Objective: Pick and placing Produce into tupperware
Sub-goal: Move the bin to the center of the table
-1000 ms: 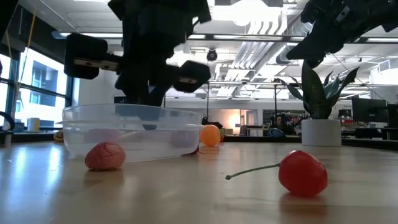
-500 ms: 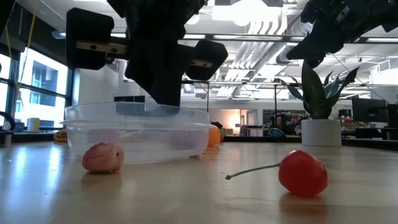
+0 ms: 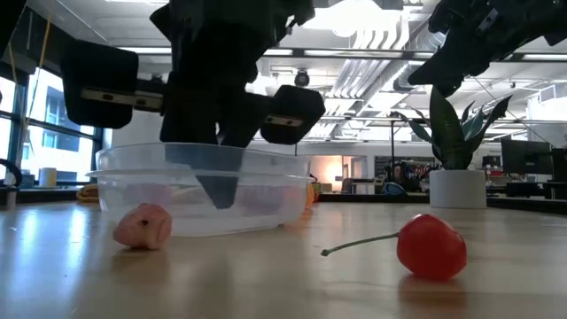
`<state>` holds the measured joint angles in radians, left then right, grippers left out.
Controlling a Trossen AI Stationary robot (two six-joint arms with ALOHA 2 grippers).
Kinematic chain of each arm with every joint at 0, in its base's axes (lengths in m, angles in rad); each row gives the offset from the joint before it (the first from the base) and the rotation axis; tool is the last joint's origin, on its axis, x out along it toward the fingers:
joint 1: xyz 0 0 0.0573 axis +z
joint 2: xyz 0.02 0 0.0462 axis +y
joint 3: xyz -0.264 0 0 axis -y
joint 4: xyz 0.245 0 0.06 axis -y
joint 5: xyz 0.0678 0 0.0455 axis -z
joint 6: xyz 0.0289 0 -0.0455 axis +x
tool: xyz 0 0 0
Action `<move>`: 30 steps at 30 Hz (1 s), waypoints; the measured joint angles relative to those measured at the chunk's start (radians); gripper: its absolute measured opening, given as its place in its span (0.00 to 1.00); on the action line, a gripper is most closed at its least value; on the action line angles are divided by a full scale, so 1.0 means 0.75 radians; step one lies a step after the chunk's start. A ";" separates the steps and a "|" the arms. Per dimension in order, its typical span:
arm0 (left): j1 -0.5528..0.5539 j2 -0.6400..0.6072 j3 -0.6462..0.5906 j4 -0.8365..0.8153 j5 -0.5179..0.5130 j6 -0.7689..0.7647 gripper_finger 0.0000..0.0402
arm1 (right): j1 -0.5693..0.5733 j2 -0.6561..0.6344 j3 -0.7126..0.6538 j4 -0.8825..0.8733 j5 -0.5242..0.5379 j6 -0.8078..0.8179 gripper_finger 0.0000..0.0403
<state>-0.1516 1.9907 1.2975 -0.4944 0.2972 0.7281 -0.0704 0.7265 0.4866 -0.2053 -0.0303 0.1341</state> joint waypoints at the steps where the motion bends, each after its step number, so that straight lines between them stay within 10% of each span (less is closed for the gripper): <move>1: 0.000 0.000 0.010 -0.004 -0.001 0.003 0.00 | 0.000 0.000 0.000 -0.001 0.000 0.000 0.00; 30: -0.008 0.104 0.271 -0.018 -0.094 0.136 0.00 | 0.000 -0.001 -0.001 -0.011 -0.001 -0.003 0.00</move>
<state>-0.1574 2.0689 1.5007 -0.5078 0.2271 0.8300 -0.0703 0.7261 0.4862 -0.2138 -0.0307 0.1318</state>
